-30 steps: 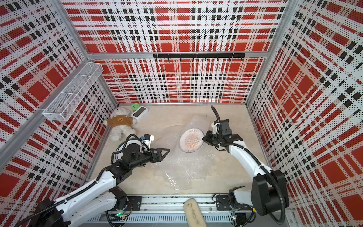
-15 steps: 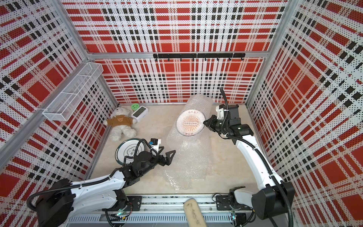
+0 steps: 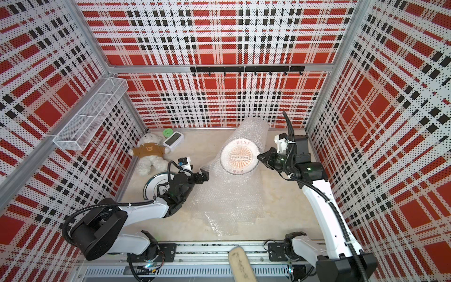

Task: Unpack dinner plates from bubble wrap
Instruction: Unwrap the bubble wrap.

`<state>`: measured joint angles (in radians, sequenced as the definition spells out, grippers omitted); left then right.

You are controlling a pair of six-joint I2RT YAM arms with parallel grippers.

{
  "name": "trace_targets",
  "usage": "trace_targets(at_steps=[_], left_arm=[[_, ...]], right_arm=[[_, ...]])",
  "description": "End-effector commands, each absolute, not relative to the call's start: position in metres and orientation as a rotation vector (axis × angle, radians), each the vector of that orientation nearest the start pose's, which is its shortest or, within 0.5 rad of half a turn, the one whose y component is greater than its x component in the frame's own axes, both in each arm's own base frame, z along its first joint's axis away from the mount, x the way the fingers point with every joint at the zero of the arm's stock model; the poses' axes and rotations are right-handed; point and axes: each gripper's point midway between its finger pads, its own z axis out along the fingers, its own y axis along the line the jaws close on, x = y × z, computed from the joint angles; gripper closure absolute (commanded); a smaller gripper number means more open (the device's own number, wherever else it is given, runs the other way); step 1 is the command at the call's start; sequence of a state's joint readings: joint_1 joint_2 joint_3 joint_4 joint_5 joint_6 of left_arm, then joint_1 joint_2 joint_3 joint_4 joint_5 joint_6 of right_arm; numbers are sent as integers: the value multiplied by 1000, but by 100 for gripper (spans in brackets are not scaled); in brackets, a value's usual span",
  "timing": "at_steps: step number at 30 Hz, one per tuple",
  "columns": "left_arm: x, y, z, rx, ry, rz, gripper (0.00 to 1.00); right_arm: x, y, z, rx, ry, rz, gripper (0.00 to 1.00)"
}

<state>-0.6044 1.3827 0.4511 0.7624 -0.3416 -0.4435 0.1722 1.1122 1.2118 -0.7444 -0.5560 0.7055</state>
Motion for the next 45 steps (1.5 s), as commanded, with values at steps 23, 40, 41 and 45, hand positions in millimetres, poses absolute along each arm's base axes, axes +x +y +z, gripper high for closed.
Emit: trace_targets(at_steps=[23, 40, 41, 45], left_arm=[[246, -254, 265, 389, 1765, -911, 100], [228, -276, 213, 537, 1884, -906, 100], [226, -278, 211, 555, 1886, -902, 100], [220, -287, 201, 605, 1898, -902, 100]], right_arm=[[318, 220, 102, 16, 2541, 1264, 100], [322, 162, 138, 125, 2585, 742, 43], [322, 165, 153, 110, 2549, 768, 40], [313, 202, 198, -12, 2479, 984, 24]])
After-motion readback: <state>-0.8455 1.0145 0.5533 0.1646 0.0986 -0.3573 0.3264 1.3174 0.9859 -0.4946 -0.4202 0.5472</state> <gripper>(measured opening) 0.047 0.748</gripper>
